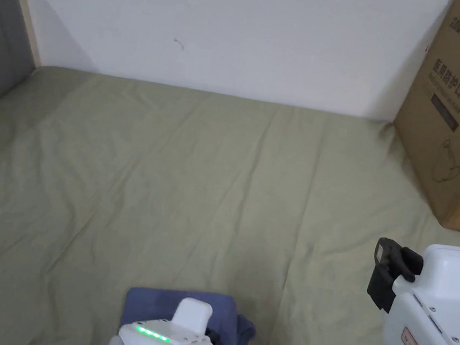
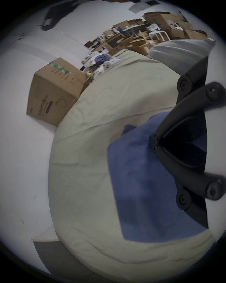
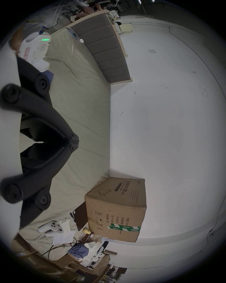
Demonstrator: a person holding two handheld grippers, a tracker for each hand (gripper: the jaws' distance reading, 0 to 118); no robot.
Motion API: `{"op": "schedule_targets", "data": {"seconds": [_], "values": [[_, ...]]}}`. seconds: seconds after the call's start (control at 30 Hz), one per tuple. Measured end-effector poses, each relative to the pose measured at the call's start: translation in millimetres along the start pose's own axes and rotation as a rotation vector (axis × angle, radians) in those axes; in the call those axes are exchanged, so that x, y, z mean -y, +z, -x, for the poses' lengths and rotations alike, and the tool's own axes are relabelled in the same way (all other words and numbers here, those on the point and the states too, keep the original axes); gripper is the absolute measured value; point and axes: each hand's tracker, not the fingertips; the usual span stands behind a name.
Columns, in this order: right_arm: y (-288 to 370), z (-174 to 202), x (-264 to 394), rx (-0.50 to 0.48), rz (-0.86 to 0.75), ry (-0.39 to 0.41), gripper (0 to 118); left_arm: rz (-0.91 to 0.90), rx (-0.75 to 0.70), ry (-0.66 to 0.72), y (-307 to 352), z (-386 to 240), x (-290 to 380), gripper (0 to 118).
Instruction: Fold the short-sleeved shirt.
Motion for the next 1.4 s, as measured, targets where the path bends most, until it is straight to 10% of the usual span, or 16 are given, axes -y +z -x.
{"op": "schedule_targets", "data": {"seconds": [0.43,1.4], "values": [[-1.1,-1.1,9.0,0.006,0.029,-0.018,0,0.001,-0.02,0.061,-18.4,-6.0,16.0,0],[20.3,64.7,-30.5,0.012,-0.148,0.072,0,-0.708,-0.42,-0.158,244.5,68.1,-83.6,0]]}}
